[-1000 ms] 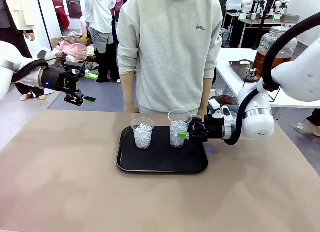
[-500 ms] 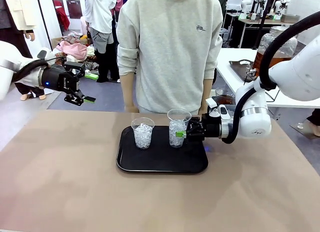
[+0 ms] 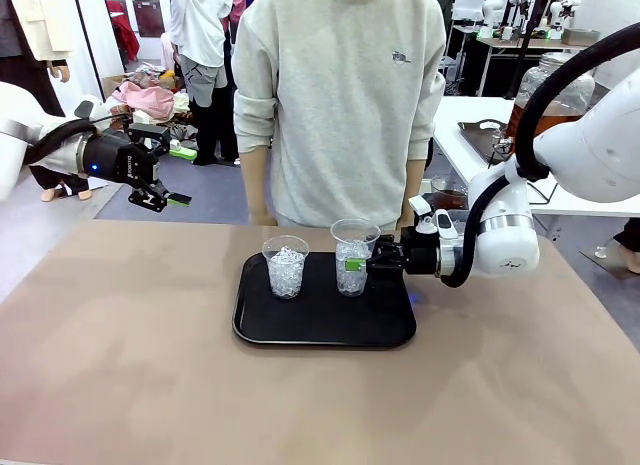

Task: Pour the drink into the iced cup.
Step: Pick up the iced cup indicated by the human and present it to them.

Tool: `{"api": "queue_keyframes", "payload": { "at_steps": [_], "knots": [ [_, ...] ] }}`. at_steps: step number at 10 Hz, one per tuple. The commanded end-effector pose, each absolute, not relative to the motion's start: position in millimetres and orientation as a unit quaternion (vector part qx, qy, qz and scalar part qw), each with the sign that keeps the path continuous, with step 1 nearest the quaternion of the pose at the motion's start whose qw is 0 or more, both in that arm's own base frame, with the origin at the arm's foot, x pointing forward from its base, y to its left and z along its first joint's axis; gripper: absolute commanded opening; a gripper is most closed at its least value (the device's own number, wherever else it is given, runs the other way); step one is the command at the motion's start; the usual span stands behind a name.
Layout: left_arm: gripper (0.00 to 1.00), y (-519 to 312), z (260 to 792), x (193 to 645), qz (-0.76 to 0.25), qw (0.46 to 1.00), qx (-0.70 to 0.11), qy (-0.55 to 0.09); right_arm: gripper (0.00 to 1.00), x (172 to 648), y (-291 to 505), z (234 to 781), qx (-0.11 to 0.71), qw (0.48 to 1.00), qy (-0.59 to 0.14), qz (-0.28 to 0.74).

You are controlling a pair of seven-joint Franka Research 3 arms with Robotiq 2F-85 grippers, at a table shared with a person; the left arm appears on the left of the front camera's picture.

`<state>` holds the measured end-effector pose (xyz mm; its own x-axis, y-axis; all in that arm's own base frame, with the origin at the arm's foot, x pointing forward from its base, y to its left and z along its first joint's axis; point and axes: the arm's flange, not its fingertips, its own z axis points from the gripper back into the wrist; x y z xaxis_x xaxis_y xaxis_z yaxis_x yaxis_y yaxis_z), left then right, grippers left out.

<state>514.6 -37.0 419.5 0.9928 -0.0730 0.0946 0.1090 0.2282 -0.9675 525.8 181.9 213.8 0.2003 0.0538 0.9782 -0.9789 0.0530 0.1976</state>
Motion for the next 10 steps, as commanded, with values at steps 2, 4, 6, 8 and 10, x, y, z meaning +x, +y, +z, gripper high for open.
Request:
{"api": "queue_keyframes", "payload": {
  "at_steps": [2, 4, 6, 8, 10],
  "knots": [
    [1.00, -38, 422, 512, -0.056, 0.781, -0.622, -0.017, 0.73, 533, 185, 219, 0.535, 0.574, -0.449, 0.426],
    [1.00, -38, 422, 512, -0.056, 0.781, -0.622, -0.017, 0.73, 536, 180, 228, 0.553, 0.567, -0.444, 0.419],
    [1.00, -38, 422, 512, -0.056, 0.781, -0.622, -0.017, 0.73, 542, 171, 251, 0.558, 0.556, -0.446, 0.425],
    [1.00, -38, 422, 512, -0.056, 0.781, -0.622, -0.017, 0.73, 550, 163, 284, 0.561, 0.548, -0.444, 0.434],
    [1.00, -38, 422, 512, -0.056, 0.781, -0.622, -0.017, 0.73, 561, 162, 313, 0.551, 0.546, -0.442, 0.451]
  ]
}}
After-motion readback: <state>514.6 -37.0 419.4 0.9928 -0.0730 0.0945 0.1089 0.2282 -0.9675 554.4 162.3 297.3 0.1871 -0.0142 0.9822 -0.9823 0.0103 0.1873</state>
